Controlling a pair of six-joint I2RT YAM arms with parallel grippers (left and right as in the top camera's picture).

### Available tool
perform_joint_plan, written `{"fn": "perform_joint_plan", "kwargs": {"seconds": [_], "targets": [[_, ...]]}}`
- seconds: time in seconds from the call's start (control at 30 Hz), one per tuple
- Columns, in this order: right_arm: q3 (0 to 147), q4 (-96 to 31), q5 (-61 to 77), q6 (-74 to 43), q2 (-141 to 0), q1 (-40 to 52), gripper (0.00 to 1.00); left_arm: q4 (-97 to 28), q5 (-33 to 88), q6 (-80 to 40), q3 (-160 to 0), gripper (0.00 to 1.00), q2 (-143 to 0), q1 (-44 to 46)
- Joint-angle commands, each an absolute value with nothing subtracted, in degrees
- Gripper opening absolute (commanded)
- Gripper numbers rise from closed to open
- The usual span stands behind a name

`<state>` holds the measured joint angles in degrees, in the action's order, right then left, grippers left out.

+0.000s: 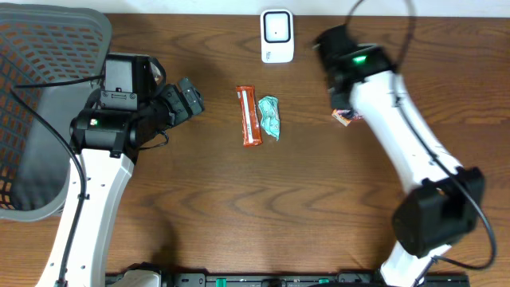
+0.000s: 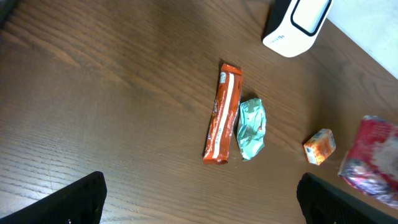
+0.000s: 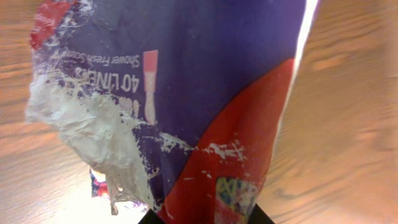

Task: Scan the item barcode
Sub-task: 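Lift the purple pack toward the white scanner with the right gripper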

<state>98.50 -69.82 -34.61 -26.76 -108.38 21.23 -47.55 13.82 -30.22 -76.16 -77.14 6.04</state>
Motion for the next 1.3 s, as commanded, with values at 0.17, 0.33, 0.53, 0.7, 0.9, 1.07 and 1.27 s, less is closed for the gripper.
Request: {"fn": "perform_joint_plan", "kwargs": {"seconds": [0.17, 0.33, 0.53, 0.7, 0.9, 1.07, 1.27], "targets": [[95.9, -69.9, -50.3, -34.7, -119.4, 32.4, 0.15, -47.5, 13.9, -30.3, -76.2, 0.98, -76.9, 5.8], [96.1, -69.8, -44.6, -34.7, -121.5, 37.1, 0.63, -47.5, 13.9, -30.3, -76.2, 0.98, -76.9, 5.8], [103.2, -70.5, -22.5, -25.3, -119.1, 36.5, 0.79, -47.5, 13.9, -30.3, -76.2, 0.98, -76.9, 5.8], [112.7, -73.2, -4.7, -15.5, -118.3, 32.2, 0.81, -47.5, 13.9, -30.3, -76.2, 0.98, -76.9, 5.8], [118.5, -76.8, -2.5, -13.0, -118.3, 25.3, 0.83, -47.5, 13.9, -30.3, -76.2, 0.98, -76.9, 5.8], [117.3, -77.2, 1.5, -9.5, -118.4, 21.2, 0.86, -47.5, 13.9, -30.3, -76.2, 0.98, -76.9, 5.8], [114.2, -74.0, 18.9, -3.8, -118.5, 15.5, 0.84, -47.5, 13.9, -30.3, -76.2, 0.98, -76.9, 5.8]]}}
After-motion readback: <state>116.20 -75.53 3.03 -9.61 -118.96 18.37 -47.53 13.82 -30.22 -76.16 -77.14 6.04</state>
